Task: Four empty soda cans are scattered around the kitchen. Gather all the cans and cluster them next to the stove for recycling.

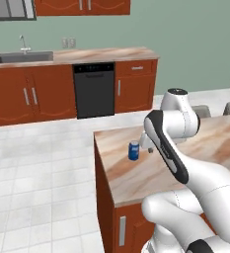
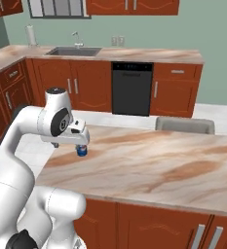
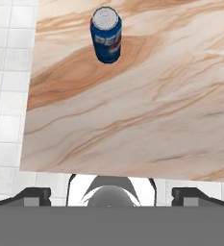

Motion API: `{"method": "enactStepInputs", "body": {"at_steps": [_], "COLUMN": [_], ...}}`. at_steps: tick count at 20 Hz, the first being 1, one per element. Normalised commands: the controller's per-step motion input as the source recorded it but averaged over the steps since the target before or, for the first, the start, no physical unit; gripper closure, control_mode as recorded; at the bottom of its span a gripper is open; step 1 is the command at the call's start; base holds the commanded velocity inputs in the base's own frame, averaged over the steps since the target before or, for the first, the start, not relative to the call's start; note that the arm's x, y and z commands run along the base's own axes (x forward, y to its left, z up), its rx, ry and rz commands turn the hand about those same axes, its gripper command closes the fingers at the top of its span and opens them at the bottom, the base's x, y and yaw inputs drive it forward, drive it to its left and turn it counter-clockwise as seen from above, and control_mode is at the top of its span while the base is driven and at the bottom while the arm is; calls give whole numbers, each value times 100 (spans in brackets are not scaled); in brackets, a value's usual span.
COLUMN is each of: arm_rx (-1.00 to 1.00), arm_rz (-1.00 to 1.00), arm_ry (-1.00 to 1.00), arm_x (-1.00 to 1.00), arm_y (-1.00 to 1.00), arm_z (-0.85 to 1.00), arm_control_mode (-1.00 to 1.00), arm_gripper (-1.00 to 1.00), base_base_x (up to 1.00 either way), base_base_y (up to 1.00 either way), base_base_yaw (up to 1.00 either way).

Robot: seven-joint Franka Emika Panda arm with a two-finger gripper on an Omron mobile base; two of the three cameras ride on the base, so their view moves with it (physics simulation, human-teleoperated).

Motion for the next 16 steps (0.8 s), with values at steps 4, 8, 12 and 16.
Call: {"method": "enactStepInputs", "body": {"at_steps": [4, 8, 12, 16], "arm_rx": [0, 0, 0, 0], "arm_rz": [0, 0, 0, 0], "arm_ry": [0, 0, 0, 0], "arm_x": [0, 0, 0, 0], "arm_y": [0, 0, 0, 0], "arm_z": [0, 0, 0, 0], "arm_control_mode": [100, 100, 100, 100], "arm_gripper": [-100, -100, -100, -100], "base_base_x": [19, 30, 46, 56], "base_base_y": [29, 4, 3, 8], "base_base_yaw": [-16, -4, 0, 0]}}
